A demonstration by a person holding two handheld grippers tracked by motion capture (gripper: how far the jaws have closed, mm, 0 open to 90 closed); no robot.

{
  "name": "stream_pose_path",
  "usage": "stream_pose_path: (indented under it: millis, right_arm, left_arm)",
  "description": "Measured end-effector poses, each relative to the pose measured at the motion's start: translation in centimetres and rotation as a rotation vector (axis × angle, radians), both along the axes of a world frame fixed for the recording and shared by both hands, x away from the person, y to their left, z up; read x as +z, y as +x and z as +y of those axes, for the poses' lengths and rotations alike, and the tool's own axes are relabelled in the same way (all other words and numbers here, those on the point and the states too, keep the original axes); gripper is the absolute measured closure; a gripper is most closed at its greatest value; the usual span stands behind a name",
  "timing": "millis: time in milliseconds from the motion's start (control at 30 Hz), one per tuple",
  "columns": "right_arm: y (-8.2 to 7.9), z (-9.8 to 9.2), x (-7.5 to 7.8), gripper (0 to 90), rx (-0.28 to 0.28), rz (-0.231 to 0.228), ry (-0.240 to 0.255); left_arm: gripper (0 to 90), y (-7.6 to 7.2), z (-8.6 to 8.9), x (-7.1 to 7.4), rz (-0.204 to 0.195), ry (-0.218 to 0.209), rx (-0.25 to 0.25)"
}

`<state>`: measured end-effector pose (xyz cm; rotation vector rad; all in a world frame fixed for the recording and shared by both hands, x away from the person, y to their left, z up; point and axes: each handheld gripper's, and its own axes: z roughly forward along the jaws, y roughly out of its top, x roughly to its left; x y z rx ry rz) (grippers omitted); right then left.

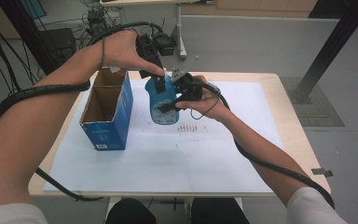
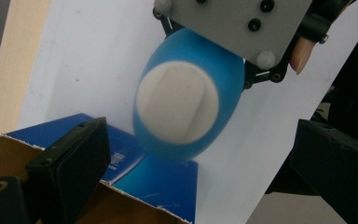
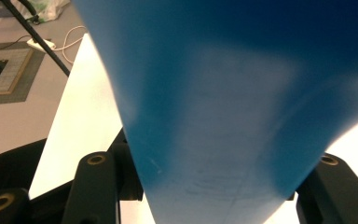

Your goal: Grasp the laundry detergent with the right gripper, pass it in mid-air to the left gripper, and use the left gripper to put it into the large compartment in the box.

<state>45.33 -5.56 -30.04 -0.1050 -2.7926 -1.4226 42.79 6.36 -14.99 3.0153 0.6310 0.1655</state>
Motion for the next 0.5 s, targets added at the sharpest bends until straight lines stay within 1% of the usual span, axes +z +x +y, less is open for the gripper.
stream_pose_path:
  millis: [100, 200, 300, 367, 400, 500]
  right_arm:
    - [-0.1, 0.3, 0.0, 44.3, 0.010, -0.003, -0.001]
    - [-0.4, 0.7, -0.1, 44.3, 0.028, 0.003, 0.003]
    - [-0.6, 1.1, -0.1, 44.3, 0.048, 0.004, 0.009]
    - [-0.6, 1.2, -0.1, 44.3, 0.054, 0.000, 0.011]
    - [-0.6, 1.3, -0.1, 44.3, 0.058, 0.000, 0.016]
    - [-0.7, 1.4, -0.1, 44.2, 0.062, 0.002, 0.015]
  left_arm:
    - [5.2, 0.0, 0.0, -0.2, 0.005, 0.007, -0.004]
    - [5.2, 0.0, 0.1, -0.5, 0.016, 0.012, -0.011]
    - [5.2, 0.1, 0.1, -1.1, 0.034, 0.028, -0.022]
    - [5.2, 0.1, 0.0, -1.2, 0.039, 0.029, -0.022]
    - [5.2, 0.2, 0.0, -1.5, 0.047, 0.035, -0.026]
    - [5.2, 0.3, 0.0, -1.7, 0.053, 0.046, -0.035]
